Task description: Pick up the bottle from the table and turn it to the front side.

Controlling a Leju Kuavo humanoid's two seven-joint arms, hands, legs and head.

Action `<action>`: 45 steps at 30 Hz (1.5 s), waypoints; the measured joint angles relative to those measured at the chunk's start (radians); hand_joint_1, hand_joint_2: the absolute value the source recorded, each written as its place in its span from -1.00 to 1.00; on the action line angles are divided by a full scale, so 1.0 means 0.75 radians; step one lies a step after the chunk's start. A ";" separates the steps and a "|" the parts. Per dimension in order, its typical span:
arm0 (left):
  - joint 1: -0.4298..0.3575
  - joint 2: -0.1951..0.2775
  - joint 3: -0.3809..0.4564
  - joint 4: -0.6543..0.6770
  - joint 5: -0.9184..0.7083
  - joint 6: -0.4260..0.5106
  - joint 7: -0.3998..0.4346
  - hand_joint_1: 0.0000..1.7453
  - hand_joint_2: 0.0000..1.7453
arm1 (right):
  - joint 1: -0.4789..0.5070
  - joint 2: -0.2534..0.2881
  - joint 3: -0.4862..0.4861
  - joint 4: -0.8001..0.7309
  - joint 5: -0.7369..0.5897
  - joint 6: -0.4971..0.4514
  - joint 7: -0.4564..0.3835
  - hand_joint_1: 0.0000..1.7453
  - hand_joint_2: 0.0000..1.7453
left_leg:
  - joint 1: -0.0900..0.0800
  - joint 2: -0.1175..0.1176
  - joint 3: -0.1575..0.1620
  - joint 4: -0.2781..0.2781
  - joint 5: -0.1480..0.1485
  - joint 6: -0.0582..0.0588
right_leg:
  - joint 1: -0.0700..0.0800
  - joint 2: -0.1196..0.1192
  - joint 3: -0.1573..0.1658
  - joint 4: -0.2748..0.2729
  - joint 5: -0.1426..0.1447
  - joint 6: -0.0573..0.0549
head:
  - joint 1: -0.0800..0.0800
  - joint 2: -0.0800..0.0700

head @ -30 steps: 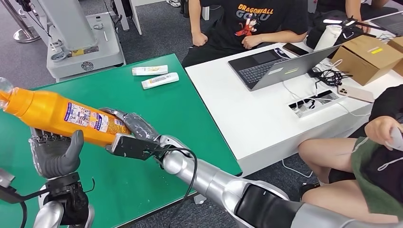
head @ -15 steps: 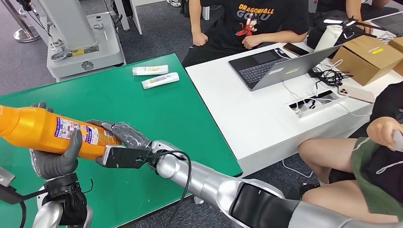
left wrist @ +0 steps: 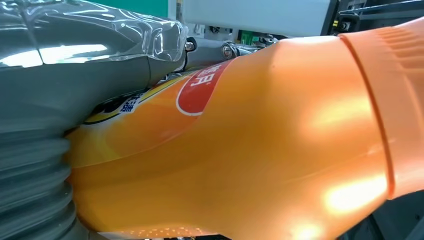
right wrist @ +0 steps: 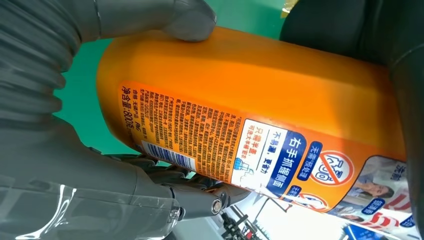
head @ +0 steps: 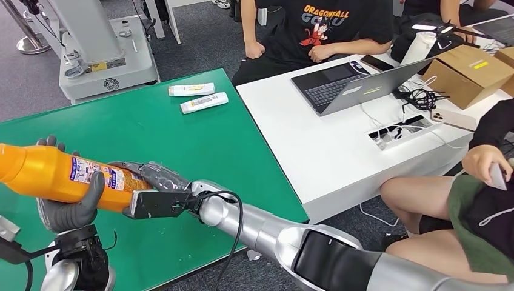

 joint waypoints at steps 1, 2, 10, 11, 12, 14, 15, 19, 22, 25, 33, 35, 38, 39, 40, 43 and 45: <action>0.001 0.001 0.000 0.002 0.001 0.004 -0.003 -1.00 1.00 | -0.002 -0.003 0.005 0.002 -0.002 0.005 0.000 1.00 1.00 | 0.000 0.000 0.000 0.000 0.000 0.000 | 0.000 0.000 0.000 0.000 0.000 0.000 | 0.000 0.000; 0.001 0.002 0.000 0.003 0.001 0.007 -0.005 -1.00 1.00 | -0.003 -0.006 0.010 0.004 -0.003 0.009 0.001 1.00 1.00 | 0.000 0.000 0.000 0.000 0.000 0.000 | 0.000 0.000 0.000 0.000 0.000 0.000 | 0.000 0.000; 0.009 0.015 0.000 0.004 0.005 0.019 -0.015 -1.00 1.00 | 0.017 -0.066 0.047 0.030 0.008 0.025 0.007 1.00 1.00 | 0.000 0.000 0.000 0.000 0.000 0.000 | 0.000 0.000 0.000 0.000 0.000 0.000 | 0.000 0.000; 0.010 0.017 0.000 0.004 0.005 0.020 -0.015 -1.00 1.00 | 0.023 -0.075 0.050 0.034 0.009 0.024 0.007 1.00 1.00 | 0.000 0.000 0.000 0.000 0.000 0.000 | 0.000 0.000 0.000 0.000 0.000 0.000 | 0.000 0.000; 0.010 0.019 0.000 0.004 0.005 0.021 -0.015 -1.00 1.00 | 0.028 -0.085 0.053 0.036 0.011 0.022 0.008 1.00 1.00 | 0.000 0.000 0.000 0.000 0.000 0.000 | 0.000 0.000 0.000 0.000 0.000 0.000 | 0.000 0.000; 0.010 0.021 0.000 0.004 0.006 0.021 -0.015 -1.00 1.00 | 0.037 -0.101 0.056 0.038 0.016 0.019 0.011 1.00 1.00 | 0.000 0.000 0.000 0.000 0.000 0.000 | 0.000 0.000 0.000 0.000 0.000 0.000 | 0.000 0.000; 0.010 0.021 0.000 0.004 0.007 0.021 -0.015 -1.00 1.00 | 0.042 -0.108 0.058 0.039 0.018 0.018 0.013 1.00 1.00 | 0.000 0.000 0.000 0.000 0.000 0.000 | 0.000 0.000 0.000 0.000 0.000 0.000 | 0.000 0.000; 0.009 0.023 0.000 0.004 0.009 0.022 -0.015 -1.00 1.00 | 0.053 -0.125 0.065 0.042 0.027 0.011 0.019 1.00 1.00 | 0.000 0.000 0.000 0.000 0.000 0.000 | 0.000 0.000 -0.001 0.000 0.000 0.000 | 0.000 0.000; 0.009 0.023 0.000 0.004 0.009 0.022 -0.015 -0.47 1.00 | 0.056 -0.134 0.068 0.042 0.030 0.008 0.024 1.00 1.00 | 0.000 0.000 0.000 0.000 0.000 0.000 | 0.000 0.000 -0.001 0.000 0.000 0.000 | 0.000 0.000; 0.009 0.023 0.000 0.006 0.012 0.021 -0.015 0.93 1.00 | 0.062 -0.143 0.068 0.041 0.031 0.004 0.026 1.00 1.00 | 0.000 0.000 0.000 0.000 0.000 0.000 | 0.000 0.000 -0.001 0.000 0.000 0.000 | 0.000 0.000; 0.005 0.021 -0.001 0.007 0.048 -0.008 -0.015 1.00 1.00 | 0.076 -0.171 0.064 0.013 0.038 -0.084 0.030 1.00 1.00 | 0.000 0.000 0.000 0.000 0.000 0.000 | 0.000 0.000 0.000 0.000 0.000 0.000 | 0.000 0.000; 0.002 0.019 -0.001 0.007 0.051 -0.013 -0.015 1.00 1.00 | 0.077 -0.175 0.059 -0.001 0.040 -0.106 0.035 1.00 1.00 | 0.000 0.000 0.000 0.000 0.000 0.000 | 0.000 0.000 0.000 0.000 0.000 0.000 | 0.000 0.000; -0.008 0.012 -0.002 0.007 0.053 -0.017 -0.015 1.00 1.00 | 0.078 -0.178 0.045 -0.029 0.050 -0.120 0.045 1.00 1.00 | 0.000 0.000 0.000 0.000 0.000 0.000 | 0.000 0.000 0.000 0.000 0.000 0.000 | 0.000 0.000; -0.012 0.010 -0.003 0.007 0.054 -0.018 -0.015 1.00 1.00 | 0.078 -0.178 0.039 -0.038 0.052 -0.124 0.047 1.00 1.00 | 0.000 0.000 -0.001 0.000 0.000 0.000 | 0.000 0.000 0.000 0.000 0.000 0.000 | 0.000 0.000; -0.015 0.007 -0.003 0.007 0.054 -0.019 -0.014 1.00 1.00 | 0.078 -0.178 0.035 -0.046 0.054 -0.129 0.049 1.00 1.00 | 0.000 0.000 -0.001 0.000 0.000 0.000 | 0.000 0.000 0.000 0.000 0.000 0.000 | 0.000 0.000; -0.028 -0.002 -0.003 0.007 0.055 -0.023 -0.011 0.76 1.00 | 0.078 -0.178 0.024 -0.068 0.056 -0.142 0.053 1.00 1.00 | 0.000 0.000 -0.001 0.000 0.000 0.000 | 0.000 0.000 0.000 0.000 0.000 0.000 | 0.000 0.000; -0.039 -0.005 -0.003 0.007 0.054 -0.027 -0.008 -0.23 1.00 | 0.078 -0.178 0.015 -0.080 0.056 -0.145 0.055 1.00 1.00 | 0.000 -0.001 -0.001 0.000 0.000 0.000 | 0.000 0.000 0.000 0.000 0.000 0.000 | 0.000 0.000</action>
